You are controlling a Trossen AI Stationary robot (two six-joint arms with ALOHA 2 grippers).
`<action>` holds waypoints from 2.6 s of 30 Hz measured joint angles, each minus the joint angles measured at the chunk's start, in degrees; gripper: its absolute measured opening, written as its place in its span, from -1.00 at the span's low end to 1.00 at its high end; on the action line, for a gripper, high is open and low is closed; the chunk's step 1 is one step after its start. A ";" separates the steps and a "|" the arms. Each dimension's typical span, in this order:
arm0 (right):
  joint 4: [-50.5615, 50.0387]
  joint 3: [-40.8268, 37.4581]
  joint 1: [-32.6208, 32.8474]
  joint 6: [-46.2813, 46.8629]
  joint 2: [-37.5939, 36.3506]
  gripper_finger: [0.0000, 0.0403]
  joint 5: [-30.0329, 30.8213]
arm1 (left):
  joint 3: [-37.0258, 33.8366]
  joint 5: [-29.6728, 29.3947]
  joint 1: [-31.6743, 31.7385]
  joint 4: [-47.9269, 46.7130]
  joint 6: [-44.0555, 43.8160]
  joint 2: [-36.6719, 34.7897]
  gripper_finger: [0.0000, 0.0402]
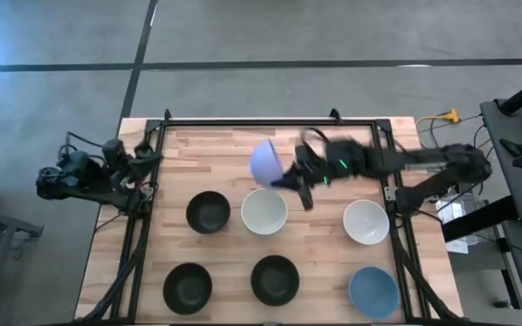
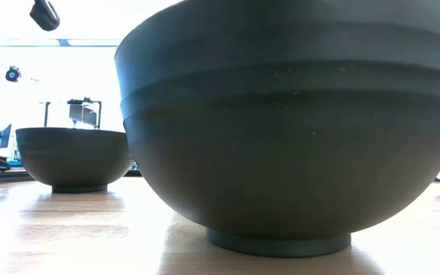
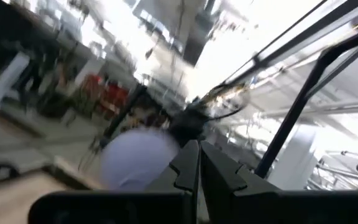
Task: Nest bowls inside each other
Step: Stack the purple bowl on top of the white bowl
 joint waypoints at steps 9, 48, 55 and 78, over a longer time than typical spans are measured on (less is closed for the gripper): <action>49.70 -13.61 21.46 6.51 6.54 -0.96 32.16 | -2.90 0.15 0.00 1.03 -7.81 0.65 -1.00; -69.94 59.23 16.60 -11.87 50.95 -0.96 20.11 | -2.26 3.14 -0.04 10.79 -16.23 11.40 -1.00; -68.68 56.28 15.11 -17.25 50.96 -0.96 17.69 | -2.26 3.20 -0.04 10.68 -16.26 12.64 -1.00; -68.95 50.66 14.09 -27.10 50.96 -0.96 12.42 | -2.41 3.25 0.00 10.66 -15.67 12.24 -1.00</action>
